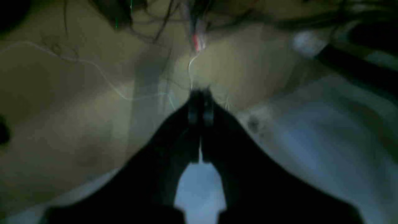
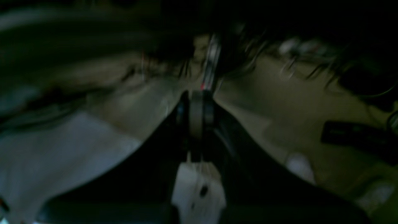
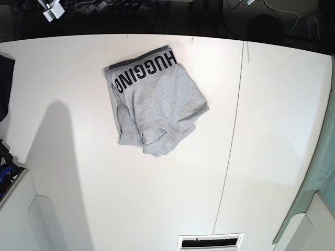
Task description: Layout the t-shirt on the table in an organized manner, then fold the t-shirt properly
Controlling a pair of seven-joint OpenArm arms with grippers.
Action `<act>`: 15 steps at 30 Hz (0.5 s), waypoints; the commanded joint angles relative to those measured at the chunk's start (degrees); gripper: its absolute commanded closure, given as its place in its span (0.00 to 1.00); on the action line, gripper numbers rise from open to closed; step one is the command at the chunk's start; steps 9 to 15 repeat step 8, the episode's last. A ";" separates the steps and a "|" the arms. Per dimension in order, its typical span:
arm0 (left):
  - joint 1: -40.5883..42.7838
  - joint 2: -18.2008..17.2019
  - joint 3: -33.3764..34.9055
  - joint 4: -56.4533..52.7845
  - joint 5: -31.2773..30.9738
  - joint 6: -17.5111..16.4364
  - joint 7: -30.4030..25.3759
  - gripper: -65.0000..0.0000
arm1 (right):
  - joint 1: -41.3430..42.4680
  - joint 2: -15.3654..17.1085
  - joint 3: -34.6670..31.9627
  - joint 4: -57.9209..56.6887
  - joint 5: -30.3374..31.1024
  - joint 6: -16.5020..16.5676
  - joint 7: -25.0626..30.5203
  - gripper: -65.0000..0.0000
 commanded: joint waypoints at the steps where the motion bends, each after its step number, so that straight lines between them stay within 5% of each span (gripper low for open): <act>1: -1.99 -0.24 2.16 -2.75 0.24 0.98 -0.70 1.00 | -0.04 0.59 -1.36 -1.03 -0.59 -0.31 0.20 1.00; 8: -15.32 2.78 12.87 -24.33 5.60 5.40 -3.10 1.00 | 7.45 -0.39 -12.04 -17.27 -6.32 -1.40 0.31 1.00; 15: -15.32 2.78 12.87 -24.33 5.60 5.40 -3.10 1.00 | 7.45 -0.39 -12.04 -17.27 -6.32 -1.40 0.31 1.00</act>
